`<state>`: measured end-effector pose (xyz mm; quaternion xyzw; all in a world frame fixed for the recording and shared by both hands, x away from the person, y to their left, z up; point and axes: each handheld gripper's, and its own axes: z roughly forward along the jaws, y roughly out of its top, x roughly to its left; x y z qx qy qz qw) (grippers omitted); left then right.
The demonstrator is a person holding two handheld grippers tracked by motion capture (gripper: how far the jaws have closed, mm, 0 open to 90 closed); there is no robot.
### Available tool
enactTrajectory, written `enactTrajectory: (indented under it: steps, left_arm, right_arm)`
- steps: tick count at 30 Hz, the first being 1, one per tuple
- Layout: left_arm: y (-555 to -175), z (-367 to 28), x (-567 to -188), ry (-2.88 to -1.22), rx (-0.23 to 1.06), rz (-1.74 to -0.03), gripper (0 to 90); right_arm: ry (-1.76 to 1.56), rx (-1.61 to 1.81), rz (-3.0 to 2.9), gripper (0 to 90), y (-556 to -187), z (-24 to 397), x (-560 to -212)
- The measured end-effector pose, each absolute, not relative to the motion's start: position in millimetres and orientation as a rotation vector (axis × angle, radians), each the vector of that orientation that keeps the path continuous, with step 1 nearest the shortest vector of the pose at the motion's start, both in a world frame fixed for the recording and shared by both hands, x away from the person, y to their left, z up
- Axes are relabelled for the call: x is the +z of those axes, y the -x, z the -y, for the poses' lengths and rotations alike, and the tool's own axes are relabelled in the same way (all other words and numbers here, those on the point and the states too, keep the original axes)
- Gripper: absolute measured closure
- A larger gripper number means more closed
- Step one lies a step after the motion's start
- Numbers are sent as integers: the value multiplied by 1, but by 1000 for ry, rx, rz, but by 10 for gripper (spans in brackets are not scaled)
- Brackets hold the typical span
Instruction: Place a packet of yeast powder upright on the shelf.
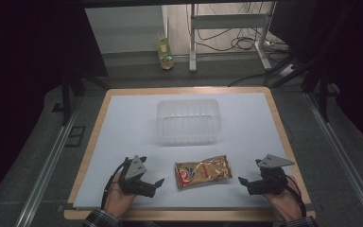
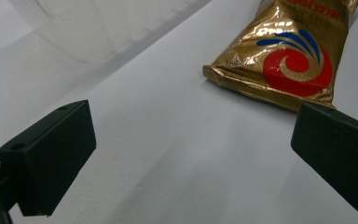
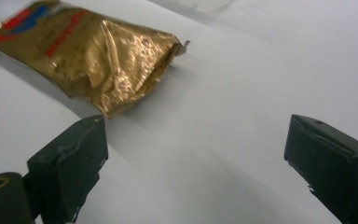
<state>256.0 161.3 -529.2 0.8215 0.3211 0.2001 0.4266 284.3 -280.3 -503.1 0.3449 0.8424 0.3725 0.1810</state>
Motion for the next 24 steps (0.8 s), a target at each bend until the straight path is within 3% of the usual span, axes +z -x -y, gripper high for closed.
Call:
enactTrajectory:
  steps: [24]
  left_arm:
    - [-255, -157, -526, -2053, 476, -844, 5]
  right_arm:
    - [-960, 1043, -2387, 40, -285, 279, -504]
